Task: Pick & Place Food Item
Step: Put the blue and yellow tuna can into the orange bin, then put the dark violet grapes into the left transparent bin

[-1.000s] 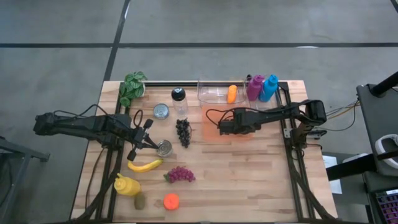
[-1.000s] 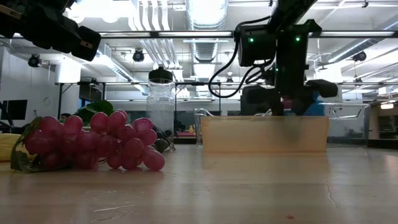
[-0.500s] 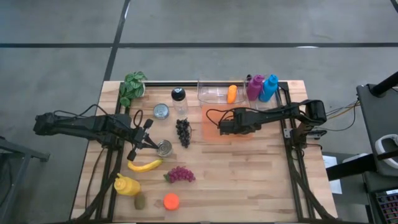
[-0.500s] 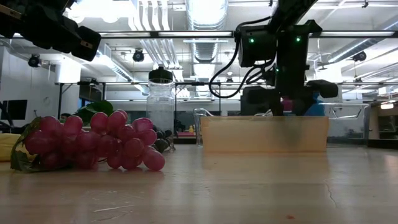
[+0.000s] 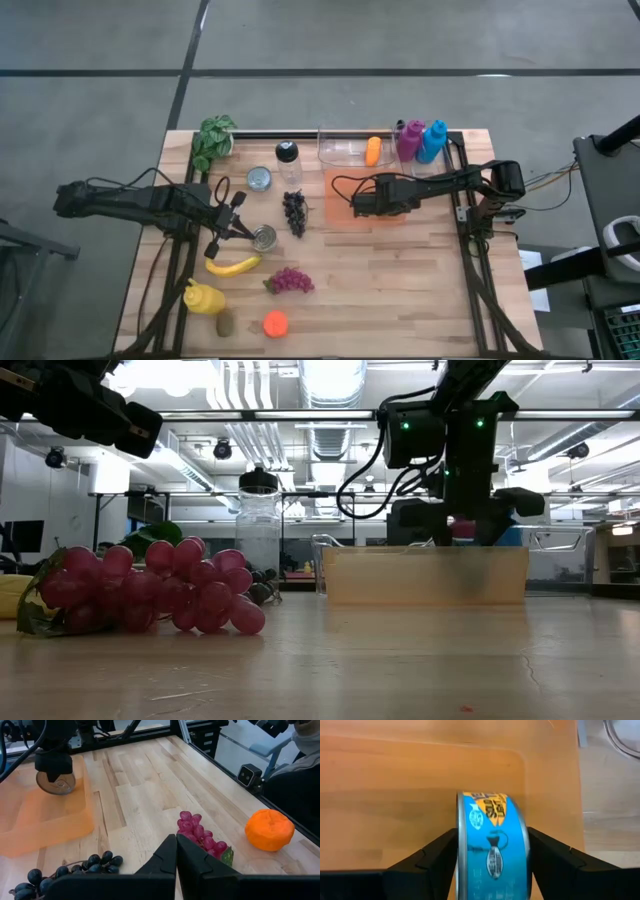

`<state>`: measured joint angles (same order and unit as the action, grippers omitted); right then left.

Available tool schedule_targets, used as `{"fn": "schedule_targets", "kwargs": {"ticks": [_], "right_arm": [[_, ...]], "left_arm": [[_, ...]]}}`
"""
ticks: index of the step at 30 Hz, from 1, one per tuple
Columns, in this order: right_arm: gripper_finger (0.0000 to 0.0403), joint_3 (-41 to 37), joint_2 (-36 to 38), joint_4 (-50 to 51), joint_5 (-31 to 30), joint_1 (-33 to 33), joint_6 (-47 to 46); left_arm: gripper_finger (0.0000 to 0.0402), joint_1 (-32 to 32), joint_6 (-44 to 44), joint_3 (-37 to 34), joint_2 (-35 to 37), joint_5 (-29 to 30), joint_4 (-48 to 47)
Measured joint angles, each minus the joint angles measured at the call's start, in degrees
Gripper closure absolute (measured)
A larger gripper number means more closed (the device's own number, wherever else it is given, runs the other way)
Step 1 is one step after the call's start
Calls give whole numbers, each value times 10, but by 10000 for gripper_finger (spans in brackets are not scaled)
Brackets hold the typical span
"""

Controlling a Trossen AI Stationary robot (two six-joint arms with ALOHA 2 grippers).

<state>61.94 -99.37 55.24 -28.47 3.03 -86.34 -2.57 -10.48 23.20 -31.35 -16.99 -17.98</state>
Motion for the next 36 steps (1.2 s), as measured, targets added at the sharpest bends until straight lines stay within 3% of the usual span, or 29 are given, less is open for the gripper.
{"fn": "schedule_targets", "kwargs": {"ticks": [12, 19, 25, 36], "right_arm": [[146, 25, 59, 21, -3, 0, 26], [149, 24, 130, 23, -72, -25, 51], [160, 24, 166, -3, -117, -82, 127], [165, 23, 167, -79, -167, -219, 260]], "left_arm": [[395, 0, 0, 0, 0, 0, -1], [395, 0, 0, 0, 0, 0, -4], [395, 0, 0, 0, 0, 0, -4], [395, 0, -29, 0, 0, 9, -4]]}}
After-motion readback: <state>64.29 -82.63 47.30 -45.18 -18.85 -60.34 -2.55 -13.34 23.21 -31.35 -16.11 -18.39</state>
